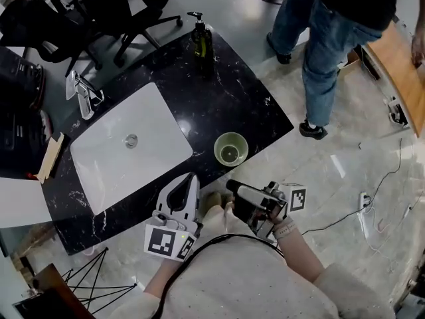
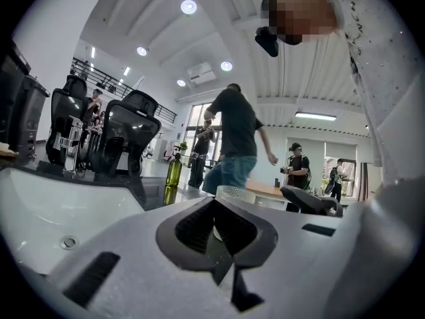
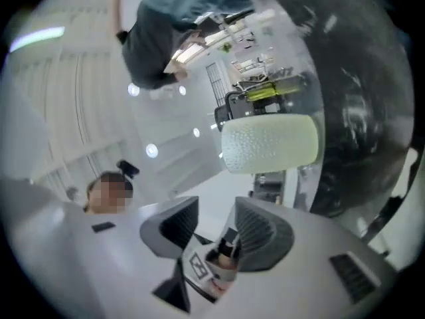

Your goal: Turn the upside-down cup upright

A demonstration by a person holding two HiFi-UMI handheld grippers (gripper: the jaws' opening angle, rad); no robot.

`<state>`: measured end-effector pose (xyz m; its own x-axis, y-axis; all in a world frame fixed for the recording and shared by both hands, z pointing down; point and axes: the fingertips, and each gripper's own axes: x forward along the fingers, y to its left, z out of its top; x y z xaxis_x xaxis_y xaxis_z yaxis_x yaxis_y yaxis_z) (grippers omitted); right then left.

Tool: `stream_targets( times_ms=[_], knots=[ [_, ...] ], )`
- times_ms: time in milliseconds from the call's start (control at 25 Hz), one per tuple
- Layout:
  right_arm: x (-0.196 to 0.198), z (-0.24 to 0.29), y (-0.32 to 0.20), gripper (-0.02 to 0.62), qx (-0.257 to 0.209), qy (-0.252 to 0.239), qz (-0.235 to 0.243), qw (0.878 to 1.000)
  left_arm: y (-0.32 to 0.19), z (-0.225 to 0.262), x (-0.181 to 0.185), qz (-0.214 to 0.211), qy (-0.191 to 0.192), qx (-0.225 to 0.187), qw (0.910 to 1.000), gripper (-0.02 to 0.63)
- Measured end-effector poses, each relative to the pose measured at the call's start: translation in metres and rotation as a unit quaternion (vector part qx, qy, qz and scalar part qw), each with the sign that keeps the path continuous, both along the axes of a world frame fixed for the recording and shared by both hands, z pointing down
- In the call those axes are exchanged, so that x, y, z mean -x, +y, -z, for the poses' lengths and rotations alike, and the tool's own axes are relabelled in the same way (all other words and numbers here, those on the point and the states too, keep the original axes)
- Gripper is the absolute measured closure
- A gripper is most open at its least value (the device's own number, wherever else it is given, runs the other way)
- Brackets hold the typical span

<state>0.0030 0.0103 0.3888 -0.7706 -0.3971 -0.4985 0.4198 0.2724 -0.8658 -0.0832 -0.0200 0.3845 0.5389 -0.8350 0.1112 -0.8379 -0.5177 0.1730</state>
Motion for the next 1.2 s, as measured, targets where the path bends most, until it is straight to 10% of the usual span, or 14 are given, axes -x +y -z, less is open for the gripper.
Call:
stream_targets(
  times_ms=[200, 520, 640, 840, 1200],
  knots=[
    [-0.003, 0.019, 0.009, 0.543, -0.165, 0.228, -0.054, 0.958, 0.003, 0.002, -0.015, -0.019, 0.01, -0.01, 0.9997, 0.598],
    [-0.004, 0.03, -0.005, 0.584, -0.299, 0.492, -0.2, 0.793, 0.007, 0.012, -0.039, -0.046, 0.018, -0.04, 0.998, 0.598],
    [-0.004, 0.027, -0.009, 0.588, -0.296, 0.541, -0.234, 0.752, 0.006, 0.017, -0.042, -0.048, 0.015, -0.052, 0.9974, 0.598],
    [-0.006, 0.026, -0.01, 0.588, -0.282, 0.568, -0.276, 0.722, 0.008, 0.021, -0.044, -0.052, 0.01, -0.062, 0.9967, 0.598],
    [-0.007, 0.034, -0.016, 0.588, -0.286, 0.561, -0.298, 0.717, 0.003, 0.02, -0.039, -0.042, 0.005, -0.061, 0.9973, 0.598]
  ],
)
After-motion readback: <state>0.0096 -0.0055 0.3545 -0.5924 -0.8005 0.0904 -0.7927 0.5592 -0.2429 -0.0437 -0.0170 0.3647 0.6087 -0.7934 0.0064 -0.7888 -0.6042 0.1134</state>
